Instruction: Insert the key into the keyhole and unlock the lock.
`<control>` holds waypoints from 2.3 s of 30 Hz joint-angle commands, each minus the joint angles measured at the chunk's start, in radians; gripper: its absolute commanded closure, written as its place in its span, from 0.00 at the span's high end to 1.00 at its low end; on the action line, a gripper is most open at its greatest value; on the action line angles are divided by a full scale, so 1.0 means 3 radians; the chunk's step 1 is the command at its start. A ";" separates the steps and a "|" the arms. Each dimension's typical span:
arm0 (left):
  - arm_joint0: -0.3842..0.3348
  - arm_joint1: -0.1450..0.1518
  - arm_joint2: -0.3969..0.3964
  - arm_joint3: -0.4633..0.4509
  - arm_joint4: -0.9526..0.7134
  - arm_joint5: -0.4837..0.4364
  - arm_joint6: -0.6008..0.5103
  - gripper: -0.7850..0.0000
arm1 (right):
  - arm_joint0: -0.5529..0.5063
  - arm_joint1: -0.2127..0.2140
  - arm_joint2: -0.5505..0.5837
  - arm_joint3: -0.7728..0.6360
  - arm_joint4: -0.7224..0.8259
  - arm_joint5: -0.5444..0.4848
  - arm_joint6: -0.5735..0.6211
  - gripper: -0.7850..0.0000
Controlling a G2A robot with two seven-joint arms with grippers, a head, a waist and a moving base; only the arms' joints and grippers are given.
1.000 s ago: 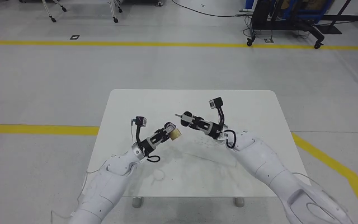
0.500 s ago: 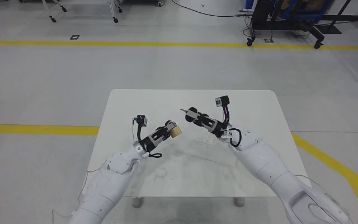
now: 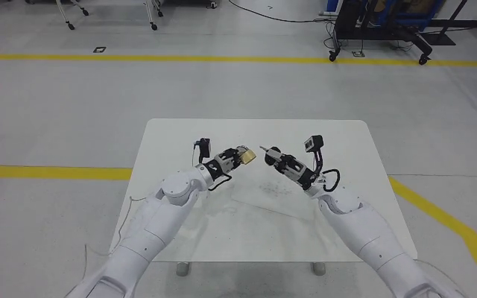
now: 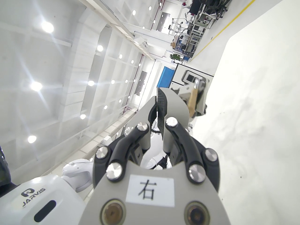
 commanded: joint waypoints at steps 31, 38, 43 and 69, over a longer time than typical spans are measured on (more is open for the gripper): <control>0.0069 -0.0069 -0.0065 -0.0193 -0.0022 0.0174 0.0263 0.00 | -0.0869 0.0027 0.0189 -0.1265 -0.0409 0.1152 -0.1229 0.00; 0.0101 -0.0080 -0.0074 -0.0231 0.0060 0.0184 0.0271 0.00 | -0.0881 -0.0007 0.0179 -0.1333 -0.0475 0.1328 -0.1383 0.00; 0.0128 -0.0084 -0.0091 -0.0257 0.0101 0.0197 0.0245 0.00 | -0.0834 -0.0034 0.0169 -0.1313 -0.0547 0.1445 -0.1464 0.00; 0.0161 -0.0102 -0.0095 -0.0339 0.0573 0.0185 0.0183 0.00 | -0.0845 -0.0134 0.0139 -0.1426 -0.1262 0.1866 -0.1929 0.00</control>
